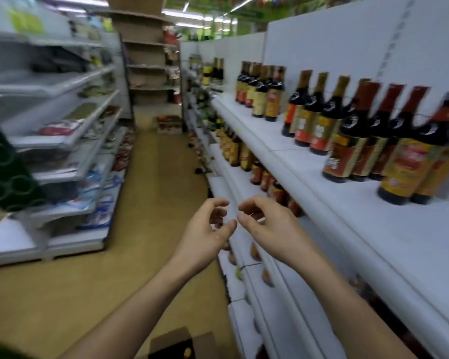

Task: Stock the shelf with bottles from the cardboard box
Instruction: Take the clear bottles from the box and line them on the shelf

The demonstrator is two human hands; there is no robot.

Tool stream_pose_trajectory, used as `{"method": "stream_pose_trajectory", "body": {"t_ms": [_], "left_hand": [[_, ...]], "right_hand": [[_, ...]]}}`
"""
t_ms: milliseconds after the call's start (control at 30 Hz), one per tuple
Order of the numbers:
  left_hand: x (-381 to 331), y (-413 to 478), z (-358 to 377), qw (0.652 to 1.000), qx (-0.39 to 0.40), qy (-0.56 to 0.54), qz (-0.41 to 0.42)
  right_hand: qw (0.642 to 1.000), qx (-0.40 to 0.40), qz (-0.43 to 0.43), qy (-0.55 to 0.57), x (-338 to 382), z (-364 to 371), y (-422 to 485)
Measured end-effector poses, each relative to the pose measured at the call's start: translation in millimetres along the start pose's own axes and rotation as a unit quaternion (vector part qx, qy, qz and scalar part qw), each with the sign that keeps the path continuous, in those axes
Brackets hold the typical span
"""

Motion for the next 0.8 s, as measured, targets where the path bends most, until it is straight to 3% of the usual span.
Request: {"method": "stream_pose_trajectory", "body": {"t_ms": [400,600,800], "left_hand": [[159.7,-73.3,-129.9,0.985,-0.063,0.046,-0.157],[239.7,-113.7,-123.5,0.97,-0.068,0.039,-0.229],[338.6,-150.9,-75.0,0.952,-0.062,0.025,-0.298]], "right_hand": [[0.98,0.192,-0.028,0.031,47.8,226.0,18.1],[0.967,0.25,-0.016,0.045,13.5,313.4,5.6],[0.95,0.303,0.036,0.062,-79.8,397.1,-20.3]]}}
Point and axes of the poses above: each hand's wrist, its own y-axis towards the middle knuckle, its own z-axis out of the palm, x = y × z, the point moved 9 cm from there along y, towards the middle knuckle, and after that the axes turned 2 degrees about x, right-handed, at the moved point
